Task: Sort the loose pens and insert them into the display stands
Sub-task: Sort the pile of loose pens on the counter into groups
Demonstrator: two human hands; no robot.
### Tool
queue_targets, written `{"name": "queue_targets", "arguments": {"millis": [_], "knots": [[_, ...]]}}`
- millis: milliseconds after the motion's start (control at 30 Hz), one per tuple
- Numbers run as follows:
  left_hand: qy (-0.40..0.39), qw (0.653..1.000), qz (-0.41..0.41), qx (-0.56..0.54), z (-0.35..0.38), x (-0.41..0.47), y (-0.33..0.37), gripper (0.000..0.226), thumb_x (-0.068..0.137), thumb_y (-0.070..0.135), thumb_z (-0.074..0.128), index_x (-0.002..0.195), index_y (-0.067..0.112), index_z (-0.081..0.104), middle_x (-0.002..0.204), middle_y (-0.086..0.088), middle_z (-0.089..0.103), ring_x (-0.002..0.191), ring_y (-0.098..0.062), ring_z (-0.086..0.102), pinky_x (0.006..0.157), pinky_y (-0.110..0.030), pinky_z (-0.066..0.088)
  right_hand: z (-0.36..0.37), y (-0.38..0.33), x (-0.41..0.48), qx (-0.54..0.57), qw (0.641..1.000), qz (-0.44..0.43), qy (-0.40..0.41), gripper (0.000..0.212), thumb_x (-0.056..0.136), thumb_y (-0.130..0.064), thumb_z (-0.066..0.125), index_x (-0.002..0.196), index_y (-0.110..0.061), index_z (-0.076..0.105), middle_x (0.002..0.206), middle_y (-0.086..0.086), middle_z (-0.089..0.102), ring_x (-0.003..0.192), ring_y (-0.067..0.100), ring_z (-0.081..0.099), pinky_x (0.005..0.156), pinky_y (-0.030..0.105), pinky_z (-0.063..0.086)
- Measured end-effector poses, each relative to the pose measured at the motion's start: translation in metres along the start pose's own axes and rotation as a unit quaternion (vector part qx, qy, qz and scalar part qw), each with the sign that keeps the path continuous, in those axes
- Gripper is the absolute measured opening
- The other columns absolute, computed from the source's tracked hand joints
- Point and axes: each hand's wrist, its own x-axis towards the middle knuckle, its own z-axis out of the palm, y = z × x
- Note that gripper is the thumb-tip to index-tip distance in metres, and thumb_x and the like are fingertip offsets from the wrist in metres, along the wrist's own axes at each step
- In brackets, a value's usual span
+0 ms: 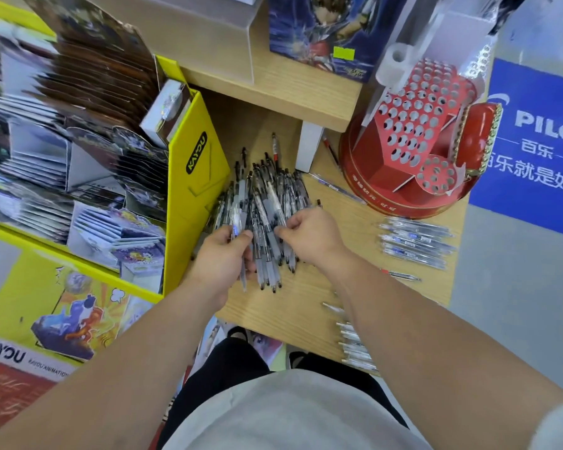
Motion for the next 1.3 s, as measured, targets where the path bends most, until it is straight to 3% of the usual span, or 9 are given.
{"name": "queue_targets", "arguments": {"millis": [167,233,333,467,700,867,967,1067,1300], "knots": [[-0.012,0.999,-0.021,-0.027,0.003,0.012,0.002,0.036,0.103,0.023,0.058,0.134,0.008,0.052,0.07,-0.005,0.053,0.058,-0.02,0.054,0.062,-0.04,0.052,-0.029,0.015,0.006,0.021,0.996,0.008,0.081,0.016,0.092,-0.027,0.068,0.082,-0.018,0.077,0.067,-0.001,0.07,0.06,0.018,0.063,0.058,0.027,0.049],[-0.016,0.999,-0.021,-0.034,0.005,0.014,0.005,0.035,0.103,0.022,0.057,0.133,0.004,0.052,0.069,-0.005,0.053,0.056,-0.019,0.052,0.063,-0.04,0.051,-0.042,0.03,0.013,-0.034,0.99,0.008,0.135,0.018,0.091,-0.031,0.066,0.087,-0.019,0.079,0.069,0.001,0.071,0.066,0.023,0.065,0.062,0.031,0.053],[-0.016,0.999,-0.026,-0.041,0.007,0.019,0.006,0.036,0.103,0.021,0.058,0.135,0.005,0.051,0.069,-0.004,0.054,0.055,-0.018,0.052,0.06,-0.039,0.051,-0.054,0.044,0.028,-0.13,0.974,-0.007,0.187,0.025,0.085,-0.033,0.06,0.072,-0.013,0.069,0.061,0.002,0.055,0.064,0.031,0.057,0.055,0.029,0.038],[-0.018,0.998,-0.034,-0.043,0.005,0.023,0.005,0.043,0.102,0.02,0.06,0.138,0.001,0.046,0.066,-0.003,0.053,0.053,-0.018,0.049,0.053,-0.036,0.046,-0.054,0.051,0.046,-0.229,0.958,-0.009,0.172,0.017,0.088,-0.027,0.06,0.088,-0.018,0.073,0.085,0.004,0.065,0.08,0.029,0.063,0.062,0.028,0.038],[-0.024,0.999,-0.03,-0.029,0.005,0.019,0.002,0.034,0.102,0.02,0.059,0.133,0.01,0.049,0.069,-0.004,0.053,0.055,-0.016,0.047,0.053,-0.035,0.044,-0.057,0.065,0.051,-0.362,0.916,-0.042,0.167,0.017,0.091,-0.017,0.059,0.099,-0.021,0.074,0.08,0.007,0.07,0.076,0.034,0.066,0.062,0.031,0.039],[-0.019,1.0,-0.024,0.004,0.014,0.015,-0.001,0.059,0.102,0.024,0.061,0.149,0.0,0.036,0.068,-0.003,0.056,0.053,-0.015,0.049,0.051,-0.032,0.047,-0.063,0.073,0.045,-0.366,0.913,-0.062,0.167,0.011,0.088,-0.018,0.063,0.09,-0.017,0.073,0.074,0.009,0.069,0.072,0.035,0.065,0.062,0.032,0.035],[-0.036,0.999,-0.005,0.009,0.025,0.007,0.002,0.045,0.103,0.022,0.058,0.143,0.004,0.046,0.07,-0.005,0.055,0.056,-0.017,0.048,0.053,-0.034,0.045,-0.071,0.078,0.033,-0.324,0.924,-0.089,0.183,0.01,0.086,-0.021,0.065,0.086,-0.016,0.074,0.072,0.012,0.068,0.07,0.037,0.063,0.06,0.034,0.042],[-0.062,0.998,0.011,0.012,0.043,-0.005,0.009,0.005,0.104,0.021,0.055,0.105,0.016,0.057,0.074,-0.007,0.054,0.058,-0.018,0.048,0.056,-0.036,0.044,-0.087,0.096,0.009,-0.288,0.92,-0.151,0.22,0.003,0.078,-0.022,0.074,0.08,-0.019,0.075,0.068,0.008,0.069,0.067,0.034,0.062,0.061,0.036,0.047],[-0.107,0.994,0.027,0.022,0.098,-0.027,0.01,0.021,0.105,0.02,0.055,0.085,0.02,0.049,0.072,-0.007,0.053,0.062,-0.023,0.047,0.061,-0.04,0.043,-0.152,0.161,-0.028,-0.308,0.921,-0.155,0.181,0.021,0.072,-0.02,0.083,0.092,-0.025,0.08,0.078,0.005,0.075,0.077,0.033,0.067,0.071,0.043,0.054]]}}
